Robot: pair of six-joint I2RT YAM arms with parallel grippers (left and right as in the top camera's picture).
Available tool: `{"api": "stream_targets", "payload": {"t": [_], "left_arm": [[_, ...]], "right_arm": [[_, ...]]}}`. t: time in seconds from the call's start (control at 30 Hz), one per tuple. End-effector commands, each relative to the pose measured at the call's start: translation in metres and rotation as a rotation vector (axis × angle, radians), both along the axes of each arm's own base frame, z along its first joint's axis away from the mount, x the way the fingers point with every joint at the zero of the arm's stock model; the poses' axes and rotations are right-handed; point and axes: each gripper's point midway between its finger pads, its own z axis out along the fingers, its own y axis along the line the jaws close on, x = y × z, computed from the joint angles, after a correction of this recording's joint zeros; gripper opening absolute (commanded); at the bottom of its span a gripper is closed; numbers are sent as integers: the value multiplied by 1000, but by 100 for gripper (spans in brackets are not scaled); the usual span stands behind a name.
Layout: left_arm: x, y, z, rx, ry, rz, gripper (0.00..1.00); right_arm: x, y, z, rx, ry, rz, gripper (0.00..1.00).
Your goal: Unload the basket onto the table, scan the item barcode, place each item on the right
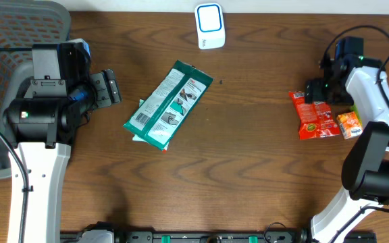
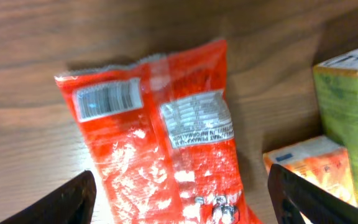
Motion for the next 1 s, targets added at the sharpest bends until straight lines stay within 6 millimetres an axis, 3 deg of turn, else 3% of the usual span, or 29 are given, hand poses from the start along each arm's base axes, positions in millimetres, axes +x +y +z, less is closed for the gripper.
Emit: {"api": "stream_targets", "payload": {"t": [0.0, 0.17, 0.4, 0.6, 0.67, 0.73, 0.83, 0.97], "left_arm": [[1, 1, 6, 1, -15, 12, 83], [1, 1, 6, 1, -15, 12, 83], [1, 1, 6, 1, -15, 12, 83], [1, 1, 6, 1, -15, 12, 83], [1, 1, 6, 1, -15, 12, 83], [1, 1, 6, 1, -15, 12, 83], [1, 1, 6, 1, -15, 12, 83], [1, 1, 6, 1, -15, 12, 83]], "right_arm": [[12, 32, 33, 162, -59, 41, 81], [-5, 89, 36, 426, -9, 124, 74], [-22, 120, -3, 414, 41, 197, 76], [-23, 133, -42, 345, -1, 257, 74], [-25, 132, -52, 303, -5, 268, 73], [-29, 119, -65, 208, 0, 258, 70], [-31, 100, -70, 116, 20, 234, 63], [-37, 67, -71, -37, 58, 191, 63]]}}
